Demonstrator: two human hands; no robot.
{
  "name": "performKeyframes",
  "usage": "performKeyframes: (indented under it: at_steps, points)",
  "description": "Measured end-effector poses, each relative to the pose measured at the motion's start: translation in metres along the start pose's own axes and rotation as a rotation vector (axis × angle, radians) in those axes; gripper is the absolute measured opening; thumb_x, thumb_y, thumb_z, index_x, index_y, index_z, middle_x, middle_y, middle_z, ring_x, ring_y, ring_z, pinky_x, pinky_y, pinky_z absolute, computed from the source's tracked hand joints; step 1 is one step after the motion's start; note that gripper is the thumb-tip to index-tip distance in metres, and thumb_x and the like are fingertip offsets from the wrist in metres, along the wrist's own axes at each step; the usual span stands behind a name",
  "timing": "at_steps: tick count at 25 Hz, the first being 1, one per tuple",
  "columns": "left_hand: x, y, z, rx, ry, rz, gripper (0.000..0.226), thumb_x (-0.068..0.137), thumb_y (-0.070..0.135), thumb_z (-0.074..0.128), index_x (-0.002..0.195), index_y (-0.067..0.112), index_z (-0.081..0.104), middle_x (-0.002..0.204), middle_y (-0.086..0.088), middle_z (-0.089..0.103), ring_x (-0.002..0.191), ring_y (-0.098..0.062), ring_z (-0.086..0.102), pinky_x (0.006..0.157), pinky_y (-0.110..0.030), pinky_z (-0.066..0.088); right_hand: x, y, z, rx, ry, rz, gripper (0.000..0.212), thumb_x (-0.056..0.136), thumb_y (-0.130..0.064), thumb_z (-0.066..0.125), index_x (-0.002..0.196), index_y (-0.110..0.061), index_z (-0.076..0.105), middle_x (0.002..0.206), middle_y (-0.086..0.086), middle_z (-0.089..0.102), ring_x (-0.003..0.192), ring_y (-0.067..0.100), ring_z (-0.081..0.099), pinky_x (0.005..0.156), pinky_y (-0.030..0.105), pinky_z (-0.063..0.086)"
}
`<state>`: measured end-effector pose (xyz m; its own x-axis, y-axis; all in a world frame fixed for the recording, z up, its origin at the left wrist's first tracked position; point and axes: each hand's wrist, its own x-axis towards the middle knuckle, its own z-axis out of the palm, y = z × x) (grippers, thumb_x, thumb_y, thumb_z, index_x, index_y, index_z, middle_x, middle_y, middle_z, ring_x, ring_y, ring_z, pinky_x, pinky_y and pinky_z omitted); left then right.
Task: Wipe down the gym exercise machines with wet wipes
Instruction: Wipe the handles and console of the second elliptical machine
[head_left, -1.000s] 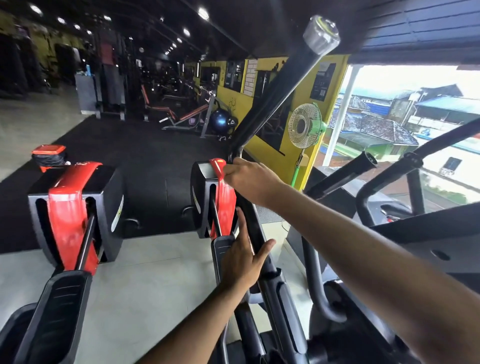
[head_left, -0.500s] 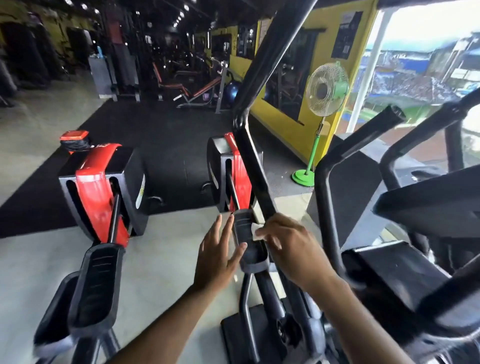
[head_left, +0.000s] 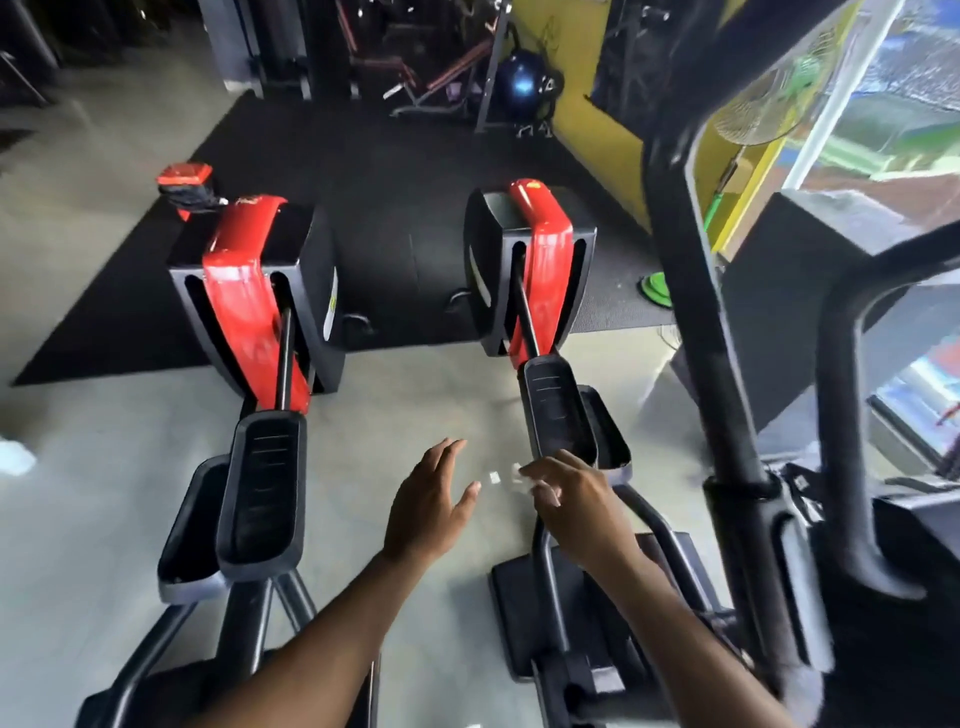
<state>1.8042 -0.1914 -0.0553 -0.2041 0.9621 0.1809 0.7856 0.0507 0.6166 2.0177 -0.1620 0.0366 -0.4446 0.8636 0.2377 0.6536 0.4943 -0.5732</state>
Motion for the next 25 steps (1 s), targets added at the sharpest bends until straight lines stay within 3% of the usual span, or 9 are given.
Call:
performKeyframes:
  at_steps: [3,6,12,17,19,22,24,25]
  points:
    - [0.006,-0.024,0.009,-0.007,-0.12,-0.083,0.059,0.099,0.041,0.06,0.154,0.031,0.042,0.153,0.012,0.045,0.135,-0.01,0.053,0.1,-0.034,0.05,0.012,0.011,0.03,0.014,-0.036,0.108,0.028,0.084,-0.005,0.068,0.101,-0.026,0.075,0.089,-0.021,0.059,0.077,-0.018,0.052,0.069,-0.001,0.033]
    - [0.031,-0.045,0.017,-0.021,-0.233,-0.151,0.054,0.099,0.044,0.059,0.15,0.037,0.042,0.146,0.017,0.048,0.124,-0.008,0.062,0.091,-0.036,0.054,0.035,0.029,0.047,0.056,-0.042,0.18,0.021,0.085,-0.009,0.071,0.099,-0.025,0.077,0.086,-0.02,0.061,0.078,-0.016,0.056,0.07,-0.001,0.035]
    - [0.117,-0.06,0.017,0.023,-0.35,-0.137,0.052,0.098,0.042,0.062,0.146,0.037,0.046,0.141,0.017,0.051,0.119,-0.005,0.065,0.091,-0.034,0.053,0.102,0.067,0.071,0.106,-0.033,0.258,0.015,0.089,-0.013,0.072,0.098,-0.024,0.077,0.086,-0.02,0.062,0.075,-0.009,0.059,0.068,0.002,0.038]
    - [0.197,-0.081,0.008,-0.045,-0.237,-0.251,0.05,0.094,0.034,0.072,0.141,0.028,0.056,0.137,0.004,0.063,0.099,-0.015,0.074,0.09,-0.034,0.054,0.157,0.075,0.078,0.191,0.042,0.293,0.013,0.09,-0.015,0.071,0.096,-0.025,0.076,0.089,-0.015,0.067,0.08,0.003,0.065,0.072,0.018,0.049]
    - [0.226,-0.084,0.007,-0.105,-0.294,-0.27,0.049,0.093,0.037,0.073,0.139,0.03,0.056,0.134,0.003,0.065,0.096,-0.017,0.073,0.092,-0.033,0.053,0.177,0.08,0.078,0.23,0.074,0.318,0.012,0.09,-0.017,0.071,0.096,-0.027,0.076,0.091,-0.013,0.069,0.082,0.006,0.066,0.075,0.025,0.054]
    - [0.278,-0.109,-0.036,-0.268,-0.478,-0.273,0.053,0.072,0.067,0.075,0.121,0.054,0.061,0.122,0.006,0.068,0.097,-0.013,0.069,0.101,-0.039,0.053,0.203,0.092,0.082,0.286,0.11,0.344,0.015,0.089,-0.02,0.072,0.097,-0.033,0.075,0.091,-0.015,0.071,0.082,0.008,0.068,0.073,0.033,0.057]
    - [0.309,-0.133,-0.074,-0.352,-0.435,-0.281,0.055,0.059,0.082,0.073,0.111,0.072,0.058,0.123,0.008,0.067,0.107,-0.014,0.068,0.104,-0.044,0.052,0.223,0.098,0.08,0.333,0.143,0.401,0.02,0.087,-0.017,0.074,0.096,-0.036,0.075,0.09,-0.016,0.072,0.081,0.007,0.069,0.07,0.027,0.055]
    - [0.32,-0.141,-0.092,-0.353,-0.413,-0.285,0.054,0.064,0.079,0.074,0.114,0.074,0.055,0.128,0.008,0.063,0.112,-0.013,0.066,0.104,-0.044,0.052,0.233,0.101,0.08,0.331,0.167,0.398,0.022,0.087,-0.015,0.075,0.096,-0.035,0.076,0.09,-0.017,0.073,0.081,0.004,0.068,0.07,0.02,0.052]
